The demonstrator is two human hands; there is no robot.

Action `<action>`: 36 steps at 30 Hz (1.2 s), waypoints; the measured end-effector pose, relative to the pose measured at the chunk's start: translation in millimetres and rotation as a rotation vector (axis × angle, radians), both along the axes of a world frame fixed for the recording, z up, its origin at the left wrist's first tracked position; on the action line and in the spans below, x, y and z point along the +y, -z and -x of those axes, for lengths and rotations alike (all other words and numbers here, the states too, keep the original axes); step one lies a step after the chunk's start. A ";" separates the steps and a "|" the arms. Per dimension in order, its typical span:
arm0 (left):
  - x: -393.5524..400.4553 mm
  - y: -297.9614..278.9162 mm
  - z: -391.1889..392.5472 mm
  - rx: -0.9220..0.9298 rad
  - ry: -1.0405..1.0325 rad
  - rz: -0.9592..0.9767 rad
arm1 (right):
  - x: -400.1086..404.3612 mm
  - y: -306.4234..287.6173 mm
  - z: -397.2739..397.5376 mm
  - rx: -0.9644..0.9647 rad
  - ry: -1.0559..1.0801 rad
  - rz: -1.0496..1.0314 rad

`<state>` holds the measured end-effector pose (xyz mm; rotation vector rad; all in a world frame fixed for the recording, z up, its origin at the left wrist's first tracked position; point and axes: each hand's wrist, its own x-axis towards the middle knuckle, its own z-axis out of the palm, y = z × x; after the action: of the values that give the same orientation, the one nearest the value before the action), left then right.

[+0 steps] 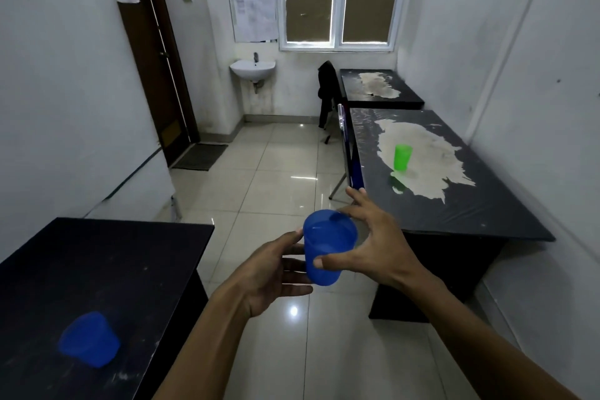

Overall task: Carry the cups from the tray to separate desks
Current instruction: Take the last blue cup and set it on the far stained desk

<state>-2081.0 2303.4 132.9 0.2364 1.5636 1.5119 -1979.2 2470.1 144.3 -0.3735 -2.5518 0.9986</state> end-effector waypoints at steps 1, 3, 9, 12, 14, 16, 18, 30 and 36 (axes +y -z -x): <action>12.0 0.6 19.1 0.009 0.003 0.007 | 13.0 0.0 19.3 -0.009 -0.004 0.007; 33.7 0.2 54.0 0.025 0.015 0.019 | 34.8 -0.6 53.3 -0.012 -0.002 0.016; 102.4 -0.5 154.2 0.013 0.019 0.022 | 102.5 1.9 153.6 -0.013 0.023 0.041; 139.7 7.4 201.8 -0.006 0.018 0.024 | 138.4 7.5 202.4 -0.024 0.036 0.054; 164.5 9.9 232.8 0.002 0.019 0.020 | 163.4 12.1 233.8 -0.020 0.035 0.055; 192.7 14.6 267.8 0.008 0.014 0.015 | 192.0 16.3 268.5 -0.019 0.027 0.041; 218.0 16.2 300.6 0.004 0.007 0.002 | 218.0 16.7 302.4 -0.003 0.011 0.038; 373.5 3.4 503.8 -0.007 -0.034 -0.016 | 372.1 1.2 510.3 -0.005 -0.038 0.022; 438.6 17.1 623.6 0.030 -0.016 -0.010 | 434.9 12.7 624.4 -0.001 -0.003 0.003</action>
<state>-2704.6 2742.0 115.8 0.2533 1.5852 1.5355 -2603.6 2905.1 131.6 -0.3709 -2.5523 1.0038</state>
